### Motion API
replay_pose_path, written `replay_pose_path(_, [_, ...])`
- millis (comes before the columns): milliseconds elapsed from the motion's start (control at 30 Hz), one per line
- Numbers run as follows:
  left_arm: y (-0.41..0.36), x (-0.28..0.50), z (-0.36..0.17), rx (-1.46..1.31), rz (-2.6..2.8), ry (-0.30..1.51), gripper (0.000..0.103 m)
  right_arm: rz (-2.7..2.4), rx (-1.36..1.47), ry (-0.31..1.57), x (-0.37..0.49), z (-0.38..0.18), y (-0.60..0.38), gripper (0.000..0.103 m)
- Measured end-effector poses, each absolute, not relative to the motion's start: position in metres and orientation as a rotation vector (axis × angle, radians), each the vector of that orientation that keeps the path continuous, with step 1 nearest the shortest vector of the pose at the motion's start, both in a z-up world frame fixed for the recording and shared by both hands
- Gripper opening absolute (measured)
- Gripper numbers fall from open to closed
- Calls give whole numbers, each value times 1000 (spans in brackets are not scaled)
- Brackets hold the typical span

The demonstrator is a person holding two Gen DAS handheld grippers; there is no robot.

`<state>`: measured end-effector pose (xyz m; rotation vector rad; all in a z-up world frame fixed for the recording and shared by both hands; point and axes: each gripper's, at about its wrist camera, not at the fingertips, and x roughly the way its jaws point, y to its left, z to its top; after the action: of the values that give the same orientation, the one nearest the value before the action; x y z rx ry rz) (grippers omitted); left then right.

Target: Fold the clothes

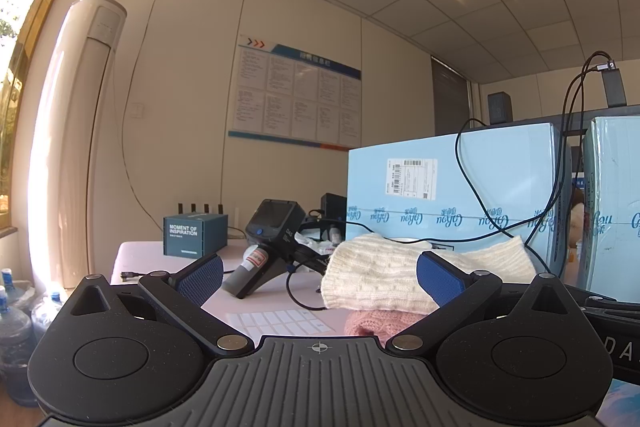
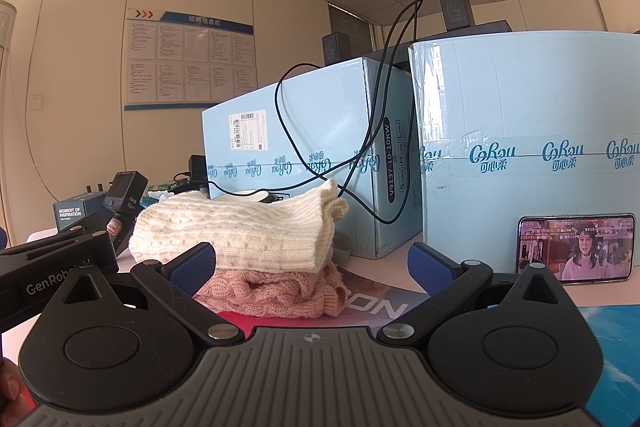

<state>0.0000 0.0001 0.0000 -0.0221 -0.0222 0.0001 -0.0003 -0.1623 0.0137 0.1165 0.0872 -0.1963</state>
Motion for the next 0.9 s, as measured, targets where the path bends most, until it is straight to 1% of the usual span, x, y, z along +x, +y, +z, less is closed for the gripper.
replay_pose_path(900, [-1, 0, 2, -21, 1, -22, 103, -196, 118, 88, 1, 13, -163, 103])
